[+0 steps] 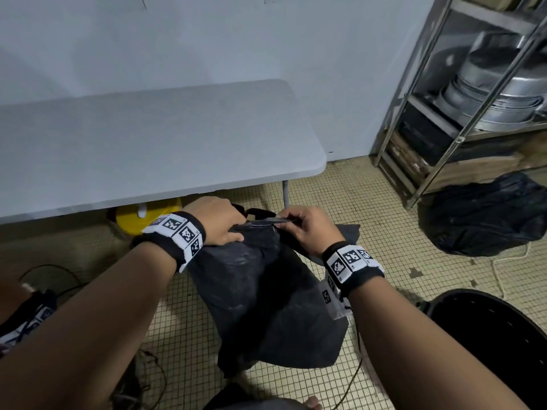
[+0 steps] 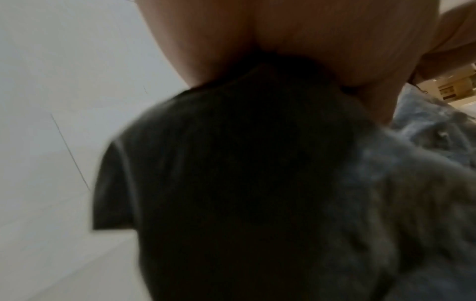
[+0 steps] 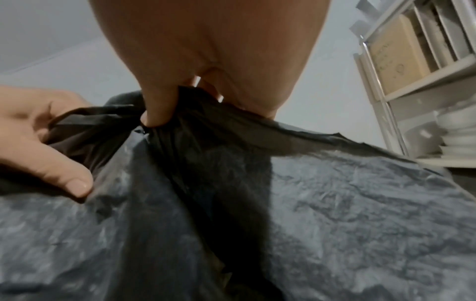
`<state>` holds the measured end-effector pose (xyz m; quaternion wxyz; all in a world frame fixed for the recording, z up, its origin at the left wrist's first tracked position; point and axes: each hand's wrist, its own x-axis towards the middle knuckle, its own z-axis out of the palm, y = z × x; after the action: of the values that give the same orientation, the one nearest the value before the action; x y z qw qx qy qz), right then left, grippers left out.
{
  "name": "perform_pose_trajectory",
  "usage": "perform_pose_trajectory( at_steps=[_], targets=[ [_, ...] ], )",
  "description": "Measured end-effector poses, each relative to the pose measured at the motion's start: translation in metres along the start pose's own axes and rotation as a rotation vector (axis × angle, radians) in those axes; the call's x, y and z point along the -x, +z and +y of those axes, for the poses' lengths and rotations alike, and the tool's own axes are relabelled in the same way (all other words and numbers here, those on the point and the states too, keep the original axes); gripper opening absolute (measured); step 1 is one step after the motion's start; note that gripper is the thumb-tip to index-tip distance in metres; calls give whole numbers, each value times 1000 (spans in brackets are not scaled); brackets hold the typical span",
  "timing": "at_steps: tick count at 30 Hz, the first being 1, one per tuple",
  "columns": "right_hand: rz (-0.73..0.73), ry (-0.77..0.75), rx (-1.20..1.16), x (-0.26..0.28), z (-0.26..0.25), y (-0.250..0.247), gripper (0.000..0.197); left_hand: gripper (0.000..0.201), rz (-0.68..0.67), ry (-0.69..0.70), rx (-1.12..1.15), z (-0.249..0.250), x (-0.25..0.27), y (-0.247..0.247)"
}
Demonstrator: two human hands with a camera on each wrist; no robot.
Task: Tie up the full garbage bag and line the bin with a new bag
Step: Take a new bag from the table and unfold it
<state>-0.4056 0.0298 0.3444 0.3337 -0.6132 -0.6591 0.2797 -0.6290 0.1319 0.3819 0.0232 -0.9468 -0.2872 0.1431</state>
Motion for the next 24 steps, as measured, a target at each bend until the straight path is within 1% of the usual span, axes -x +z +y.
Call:
perform_pose_trajectory(
  at_steps=[2, 5, 8, 9, 10, 11, 12, 13, 14, 15, 16, 18, 19, 20, 21, 22, 24],
  targets=[
    [-21, 0, 23, -6, -7, -5, 7, 24, 23, -20, 2, -7, -2, -6],
    [-27, 33, -47, -14, -17, -9, 7, 7, 49, -61, 20, -18, -5, -12],
    [-90, 69, -154, -25, -28, -16, 12, 33, 35, -89, 80, -34, -7, -16],
    [-108, 70, -159, -29, -31, -18, 13, 36, 32, -88, 117, -38, -7, -19],
    [-117, 74, -157, -34, -33, -20, 14, 33, 37, -83, 165, -41, -6, -21],
    [-116, 78, -153, -38, -34, -22, 14, 20, 38, -87, 215, -43, -7, -22],
    [-106, 79, -149, -41, -34, -22, 13, 12, 51, -75, 265, -46, -7, -23],
    [-88, 75, -156, -43, -34, -22, 12, 29, 72, -80, 310, -47, -8, -23],
    [-65, 74, -172, -45, -32, -20, 11, 40, 107, -93, 374, -47, -9, -22],
    [-32, 78, -193, -46, -31, -18, 13, 43, 170, -131, 440, -47, -9, -21],
    [9, 90, -201, -45, -29, -14, 19, 43, 244, -153, 491, -47, -10, -21],
    [96, 114, -111, -42, -23, -5, 43, 47, 393, -215, 532, -45, -14, -21],
    [125, 127, -32, -39, -19, 1, 55, 49, 442, -266, 547, -43, -16, -23],
    [144, 150, 41, -36, -15, 8, 62, 49, 486, -308, 559, -43, -18, -25],
    [154, 178, 89, -33, -10, 16, 64, 48, 508, -343, 585, -42, -20, -28],
    [162, 203, 97, -30, -5, 24, 59, 48, 528, -356, 608, -43, -22, -30],
    [172, 227, -6, -26, 1, 38, 39, 50, 531, -401, 678, -46, -24, -34]
  ],
)
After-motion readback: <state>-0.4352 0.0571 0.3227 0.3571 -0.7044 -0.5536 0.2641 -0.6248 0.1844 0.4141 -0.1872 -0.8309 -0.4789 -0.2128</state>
